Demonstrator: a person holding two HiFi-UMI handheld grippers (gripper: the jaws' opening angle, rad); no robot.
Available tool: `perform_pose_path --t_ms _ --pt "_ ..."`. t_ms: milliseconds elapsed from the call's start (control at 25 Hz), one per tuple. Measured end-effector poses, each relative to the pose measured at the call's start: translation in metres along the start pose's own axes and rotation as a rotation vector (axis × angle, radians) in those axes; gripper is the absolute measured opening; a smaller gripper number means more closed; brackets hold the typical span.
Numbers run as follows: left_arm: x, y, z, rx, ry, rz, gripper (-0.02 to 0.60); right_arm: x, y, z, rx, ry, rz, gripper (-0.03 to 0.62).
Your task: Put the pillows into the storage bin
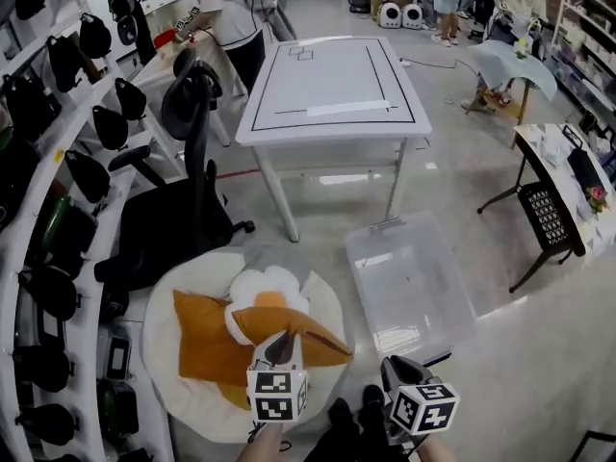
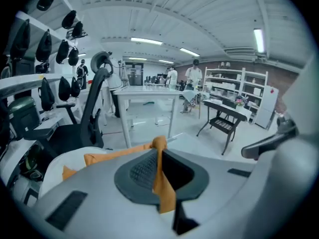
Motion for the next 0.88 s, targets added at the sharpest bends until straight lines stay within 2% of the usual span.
perform_pose_path --t_ms 240,440,640,880 --pt "-0.032 -0.062 0.043 0.144 0.003 0.107 0.031 0.006 -0.060 -0.029 0.112 -0.034 0.104 0.054" --pt "-0.047 -0.117 0.091 0.229 0.023 0.159 0.031 0.012 -0.112 -0.048 0.176 -0.045 0.185 0.054" --pt "-0.050 -0.168 0.142 0.296 0.073 0.206 0.031 0.015 -0.157 -0.060 0.227 -0.062 0.253 0.052" --pt "-0.049 -0.212 0.196 0.339 0.136 0.259 0.031 0.020 -0.200 -0.068 0.271 -0.062 0.322 0.052"
Point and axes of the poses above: the fingertips, and each gripper's own axes: z forward along the fingers, y to its left, x out of its underside, the point moved 8 cm from there along -z, backward along the fingers, and after that the axes turned 14 degrees about x, right-handed, at the moved point
